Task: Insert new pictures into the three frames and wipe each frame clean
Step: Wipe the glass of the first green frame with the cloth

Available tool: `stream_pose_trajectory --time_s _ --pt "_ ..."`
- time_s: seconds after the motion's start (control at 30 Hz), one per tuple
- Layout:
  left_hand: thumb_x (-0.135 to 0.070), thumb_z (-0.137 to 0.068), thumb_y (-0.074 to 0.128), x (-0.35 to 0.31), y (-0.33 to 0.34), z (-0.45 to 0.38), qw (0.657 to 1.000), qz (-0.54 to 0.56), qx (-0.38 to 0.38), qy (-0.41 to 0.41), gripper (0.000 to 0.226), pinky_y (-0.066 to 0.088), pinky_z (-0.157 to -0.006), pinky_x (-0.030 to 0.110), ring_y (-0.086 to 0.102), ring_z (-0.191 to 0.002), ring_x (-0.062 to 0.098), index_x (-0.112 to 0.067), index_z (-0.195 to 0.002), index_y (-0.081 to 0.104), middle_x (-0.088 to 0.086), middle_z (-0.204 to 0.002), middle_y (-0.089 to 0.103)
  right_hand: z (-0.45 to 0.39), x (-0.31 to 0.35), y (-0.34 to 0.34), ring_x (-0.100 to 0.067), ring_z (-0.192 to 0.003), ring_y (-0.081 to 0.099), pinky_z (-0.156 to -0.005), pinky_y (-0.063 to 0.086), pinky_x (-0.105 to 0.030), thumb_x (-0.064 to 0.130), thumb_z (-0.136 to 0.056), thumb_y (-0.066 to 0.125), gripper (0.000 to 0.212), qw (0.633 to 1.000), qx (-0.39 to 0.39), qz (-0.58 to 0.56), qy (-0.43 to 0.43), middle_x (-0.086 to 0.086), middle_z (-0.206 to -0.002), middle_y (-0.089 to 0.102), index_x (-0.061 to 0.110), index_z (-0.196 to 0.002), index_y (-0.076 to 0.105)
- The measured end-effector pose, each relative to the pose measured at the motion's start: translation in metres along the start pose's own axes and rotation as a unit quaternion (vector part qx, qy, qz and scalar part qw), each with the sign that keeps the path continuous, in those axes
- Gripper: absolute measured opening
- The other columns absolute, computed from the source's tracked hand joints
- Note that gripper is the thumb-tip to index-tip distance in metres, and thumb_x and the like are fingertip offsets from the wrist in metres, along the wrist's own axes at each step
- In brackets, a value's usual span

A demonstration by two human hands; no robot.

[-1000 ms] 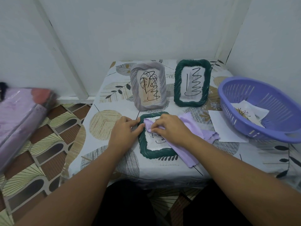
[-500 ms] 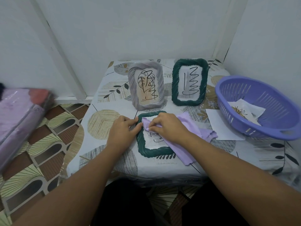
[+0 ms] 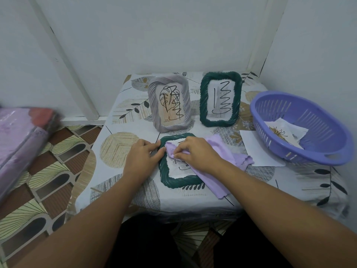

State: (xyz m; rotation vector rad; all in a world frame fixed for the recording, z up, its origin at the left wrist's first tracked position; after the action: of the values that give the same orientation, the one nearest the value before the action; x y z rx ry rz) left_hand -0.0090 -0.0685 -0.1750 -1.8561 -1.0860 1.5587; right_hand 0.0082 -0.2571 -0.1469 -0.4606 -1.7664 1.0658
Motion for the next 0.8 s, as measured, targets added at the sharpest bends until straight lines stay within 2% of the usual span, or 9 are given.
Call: stream_pose_trajectory --time_s 0.1,0.23,0.5,0.67,0.73,0.8 --pt "-0.051 -0.093 0.065 0.0 0.0 0.0 1.0 -0.004 0.0 0.002 0.043 0.046 -0.087 0.037 0.052 -0.102 0.018 -0.029 -0.13 0.07 -0.003 -0.1 0.056 -0.003 0.002 -0.002 -0.008 -0.086 0.05 -0.073 0.042 -0.032 0.045 -0.092 0.071 0.016 1.0 0.0 0.002 0.0 0.013 -0.086 0.051 0.035 -0.098 0.08" --pt "-0.051 -0.093 0.065 0.001 0.0 -0.001 1.0 -0.007 -0.002 0.003 0.043 0.047 -0.087 0.038 0.053 -0.101 0.019 -0.029 -0.13 0.07 -0.002 -0.099 0.056 -0.003 0.003 -0.001 -0.006 -0.083 0.048 -0.07 0.036 -0.03 0.045 -0.091 0.072 0.015 1.0 -0.003 0.0 0.0 0.016 -0.083 0.049 0.035 -0.097 0.08" --pt "-0.05 -0.093 0.065 -0.001 -0.001 0.0 1.0 -0.005 0.0 -0.001 0.042 0.047 -0.085 0.037 0.053 -0.101 0.018 -0.029 -0.129 0.071 -0.002 -0.1 0.056 -0.003 0.002 -0.001 -0.009 -0.086 0.051 -0.075 0.044 -0.032 0.044 -0.091 0.072 0.014 1.0 -0.002 -0.003 -0.005 0.01 -0.089 0.056 0.034 -0.097 0.08" --pt "-0.048 -0.094 0.065 -0.002 -0.002 0.001 1.0 -0.002 -0.002 -0.002 0.04 0.045 -0.082 0.035 0.052 -0.1 0.016 -0.03 -0.128 0.071 -0.002 -0.1 0.056 0.006 0.0 0.002 -0.003 -0.085 0.054 -0.077 0.045 -0.031 0.045 -0.088 0.075 0.013 0.998 0.037 -0.045 -0.027 0.013 -0.086 0.058 0.034 -0.093 0.081" --pt "-0.048 -0.094 0.066 -0.003 -0.002 0.001 1.0 -0.002 -0.001 -0.002 0.039 0.046 -0.082 0.035 0.053 -0.1 0.017 -0.03 -0.128 0.071 -0.002 -0.1 0.056 0.003 0.0 -0.002 0.002 -0.081 0.051 -0.074 0.043 -0.029 0.043 -0.089 0.075 0.012 0.999 0.029 -0.036 -0.022 0.016 -0.082 0.055 0.034 -0.093 0.081" --pt "-0.047 -0.094 0.066 -0.002 -0.001 0.001 1.0 -0.002 -0.002 -0.001 0.04 0.046 -0.083 0.035 0.053 -0.101 0.017 -0.029 -0.128 0.071 -0.001 -0.101 0.057 -0.002 0.0 -0.002 -0.001 -0.079 0.049 -0.075 0.044 -0.032 0.043 -0.089 0.074 0.012 1.0 0.006 -0.018 -0.013 0.015 -0.082 0.053 0.034 -0.093 0.081"
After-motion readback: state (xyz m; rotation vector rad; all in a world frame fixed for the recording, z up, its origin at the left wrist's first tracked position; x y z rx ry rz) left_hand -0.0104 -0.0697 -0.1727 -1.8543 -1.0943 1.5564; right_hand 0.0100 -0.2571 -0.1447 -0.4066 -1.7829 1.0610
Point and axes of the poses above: each hand's wrist, its own z-axis away from the middle knuckle, its own y-axis out of the palm, x = y × z, the point moved 7 cm from there along -z, towards the middle knuckle
